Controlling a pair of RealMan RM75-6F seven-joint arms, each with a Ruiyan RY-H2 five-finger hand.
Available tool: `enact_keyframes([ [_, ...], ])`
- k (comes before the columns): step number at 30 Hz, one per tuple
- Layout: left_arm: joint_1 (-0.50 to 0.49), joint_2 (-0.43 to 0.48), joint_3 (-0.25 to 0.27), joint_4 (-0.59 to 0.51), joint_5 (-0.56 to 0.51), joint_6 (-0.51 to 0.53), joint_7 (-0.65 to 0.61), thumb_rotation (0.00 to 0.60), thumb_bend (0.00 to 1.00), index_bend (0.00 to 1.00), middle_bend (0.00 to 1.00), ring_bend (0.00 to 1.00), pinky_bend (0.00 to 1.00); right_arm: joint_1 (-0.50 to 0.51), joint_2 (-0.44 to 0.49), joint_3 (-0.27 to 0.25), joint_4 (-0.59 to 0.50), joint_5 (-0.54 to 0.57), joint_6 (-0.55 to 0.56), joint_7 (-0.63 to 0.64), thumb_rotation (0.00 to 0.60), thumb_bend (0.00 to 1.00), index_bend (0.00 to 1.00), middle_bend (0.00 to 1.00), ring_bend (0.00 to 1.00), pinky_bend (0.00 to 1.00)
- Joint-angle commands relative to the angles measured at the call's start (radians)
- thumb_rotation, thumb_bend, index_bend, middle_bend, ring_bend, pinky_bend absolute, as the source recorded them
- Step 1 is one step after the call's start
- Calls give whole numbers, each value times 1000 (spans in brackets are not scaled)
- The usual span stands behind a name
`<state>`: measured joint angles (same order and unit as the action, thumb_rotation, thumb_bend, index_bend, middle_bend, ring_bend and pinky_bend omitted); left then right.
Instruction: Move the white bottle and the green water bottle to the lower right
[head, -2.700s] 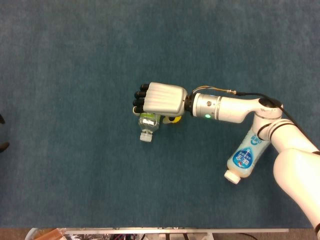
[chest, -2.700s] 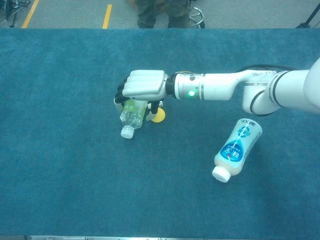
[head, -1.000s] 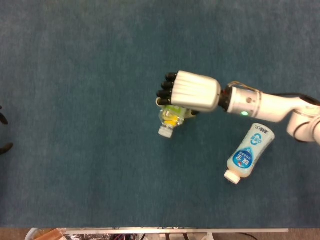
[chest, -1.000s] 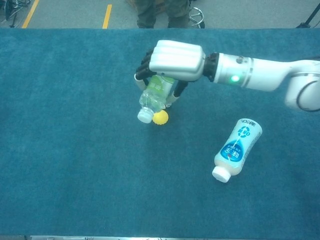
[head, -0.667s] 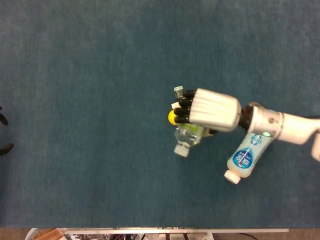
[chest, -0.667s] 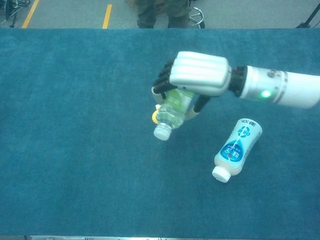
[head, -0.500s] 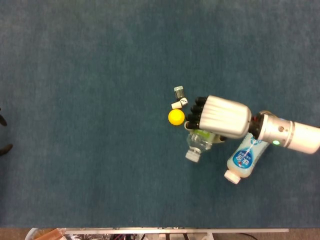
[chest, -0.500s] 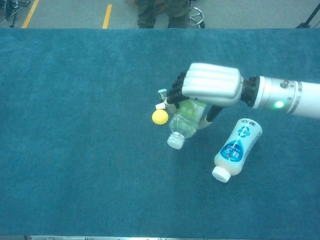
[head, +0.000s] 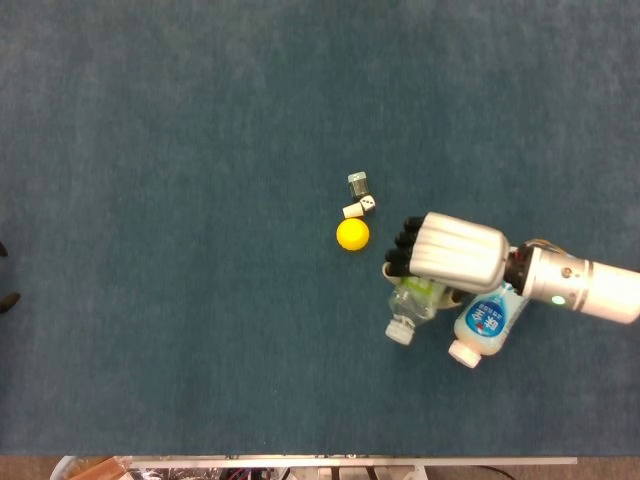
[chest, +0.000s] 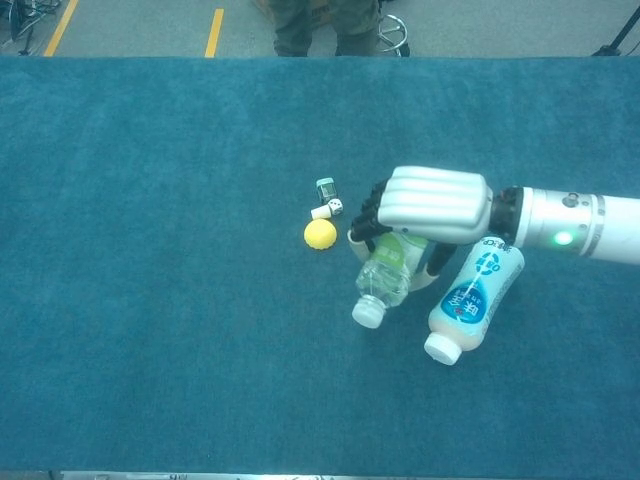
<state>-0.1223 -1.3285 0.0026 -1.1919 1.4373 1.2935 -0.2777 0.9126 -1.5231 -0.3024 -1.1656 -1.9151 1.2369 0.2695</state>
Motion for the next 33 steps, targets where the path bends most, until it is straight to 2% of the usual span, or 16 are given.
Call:
enact_keyframes([
  [1,3,-6,2,6,3,3,-5,600,73,456,272,346,477,-19,30,-23,-47,-4,-29,-19,600,51,564,641,512,488],
  [9,-1,-16,0,13,8,1,-4,600,74,456,272,346,477,-44,85,-43,-122,-6,-83,-77,600,49,564,640,511,488],
  [12,-1,-18,-1,13,9,3,-4,600,74,456,272,346,477,-41,106,-48,-149,-2,-121,-96,600,15,557,604,483,488],
  [14,-1,-20,0,15,10,2,-5,600,74,456,272,346,477,-38,119,-48,-170,4,-151,-111,600,0,516,559,448,489],
  [18,-1,-23,0,18,8,-2,-6,600,74,456,272,346,477,-36,134,-41,-195,16,-196,-138,600,0,358,427,385,489],
  [24,2,-24,0,24,7,-1,-12,600,73,456,272,346,477,-40,138,-20,-208,21,-213,-154,600,0,170,248,326,486],
  [33,-3,-13,-6,1,22,17,-7,600,74,449,270,346,477,-52,166,27,-229,12,-169,-185,600,0,28,172,293,486],
])
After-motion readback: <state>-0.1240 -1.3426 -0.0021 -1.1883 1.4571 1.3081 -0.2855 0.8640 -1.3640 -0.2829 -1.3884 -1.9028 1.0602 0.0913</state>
